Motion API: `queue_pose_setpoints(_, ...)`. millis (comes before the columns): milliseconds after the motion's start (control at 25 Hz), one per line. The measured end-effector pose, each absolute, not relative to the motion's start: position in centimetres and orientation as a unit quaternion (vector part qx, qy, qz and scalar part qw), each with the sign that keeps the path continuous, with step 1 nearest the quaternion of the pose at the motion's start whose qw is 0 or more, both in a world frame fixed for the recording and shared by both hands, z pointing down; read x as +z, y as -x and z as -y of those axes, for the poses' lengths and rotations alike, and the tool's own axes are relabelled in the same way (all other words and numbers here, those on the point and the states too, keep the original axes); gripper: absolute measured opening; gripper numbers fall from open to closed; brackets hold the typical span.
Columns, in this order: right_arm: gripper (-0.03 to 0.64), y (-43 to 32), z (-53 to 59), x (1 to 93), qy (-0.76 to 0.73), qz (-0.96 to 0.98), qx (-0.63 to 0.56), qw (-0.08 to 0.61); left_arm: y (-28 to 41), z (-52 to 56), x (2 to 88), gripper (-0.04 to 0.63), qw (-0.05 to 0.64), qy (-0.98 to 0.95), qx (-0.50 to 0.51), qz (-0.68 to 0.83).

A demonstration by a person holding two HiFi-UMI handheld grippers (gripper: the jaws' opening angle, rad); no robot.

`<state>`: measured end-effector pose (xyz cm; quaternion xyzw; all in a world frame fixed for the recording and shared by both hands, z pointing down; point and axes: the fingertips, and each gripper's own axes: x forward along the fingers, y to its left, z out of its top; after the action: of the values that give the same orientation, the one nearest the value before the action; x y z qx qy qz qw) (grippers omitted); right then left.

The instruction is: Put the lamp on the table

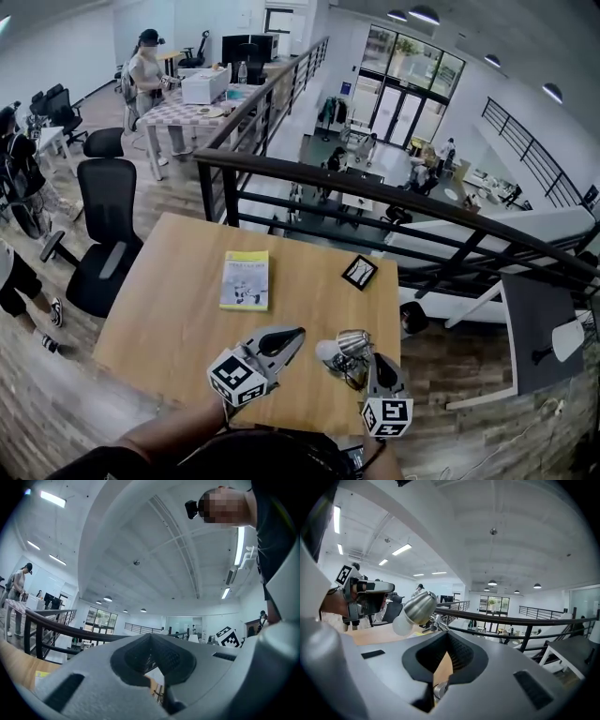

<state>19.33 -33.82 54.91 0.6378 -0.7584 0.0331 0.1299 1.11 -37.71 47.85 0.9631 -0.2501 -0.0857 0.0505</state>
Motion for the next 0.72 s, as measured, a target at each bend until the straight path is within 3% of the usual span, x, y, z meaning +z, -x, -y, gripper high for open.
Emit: queue_pose_setpoints(720, 0.017, -20.5, 26.0, 48.4, -0.576, 0.812, -0.008, 0.091, -7.2, 28.8, 46.7, 0.008, 0.053, -0.956, -0.084, 0.276)
